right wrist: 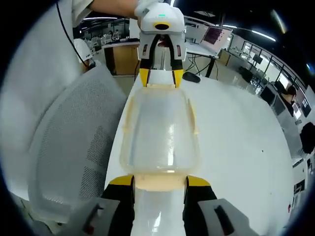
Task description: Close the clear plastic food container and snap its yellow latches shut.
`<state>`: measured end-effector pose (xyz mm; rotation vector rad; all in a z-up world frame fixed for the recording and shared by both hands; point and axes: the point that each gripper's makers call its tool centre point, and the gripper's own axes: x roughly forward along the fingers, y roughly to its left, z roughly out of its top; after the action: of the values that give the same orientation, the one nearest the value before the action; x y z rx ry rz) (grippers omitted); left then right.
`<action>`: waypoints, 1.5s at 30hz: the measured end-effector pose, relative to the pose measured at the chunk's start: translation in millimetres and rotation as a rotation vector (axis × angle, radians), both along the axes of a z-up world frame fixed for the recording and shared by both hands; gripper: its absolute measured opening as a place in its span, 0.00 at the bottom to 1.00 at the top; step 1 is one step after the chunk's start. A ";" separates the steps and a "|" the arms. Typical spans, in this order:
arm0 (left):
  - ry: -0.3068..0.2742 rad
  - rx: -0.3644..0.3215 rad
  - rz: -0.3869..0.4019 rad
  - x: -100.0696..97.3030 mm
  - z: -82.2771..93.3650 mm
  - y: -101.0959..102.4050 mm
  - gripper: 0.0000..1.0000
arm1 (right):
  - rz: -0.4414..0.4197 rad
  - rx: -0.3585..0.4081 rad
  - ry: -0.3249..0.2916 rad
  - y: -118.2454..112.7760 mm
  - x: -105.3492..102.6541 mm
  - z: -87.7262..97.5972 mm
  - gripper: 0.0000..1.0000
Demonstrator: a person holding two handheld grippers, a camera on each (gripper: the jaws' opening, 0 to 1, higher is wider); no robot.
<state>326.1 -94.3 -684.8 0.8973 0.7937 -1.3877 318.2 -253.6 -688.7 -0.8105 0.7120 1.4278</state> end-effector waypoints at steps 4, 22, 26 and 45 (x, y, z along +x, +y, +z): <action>0.006 -0.003 -0.003 1.3 -1.3 -12.8 0.35 | -0.002 -0.003 0.010 -13.0 0.8 0.8 0.35; 0.017 -0.013 -0.012 19.3 -7.0 -73.4 0.35 | -0.019 -0.032 0.023 -72.8 18.1 -10.2 0.35; 0.024 -0.010 -0.005 20.1 -13.8 -84.2 0.35 | -0.008 -0.051 0.027 -83.9 20.0 -15.1 0.35; 0.028 0.014 -0.005 27.1 -39.9 -123.2 0.35 | -0.002 -0.064 0.046 -123.5 27.5 -39.1 0.35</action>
<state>353.2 -217.6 -724.8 0.8929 0.8245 -1.4034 345.7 -377.1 -727.8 -0.8290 0.7968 1.4319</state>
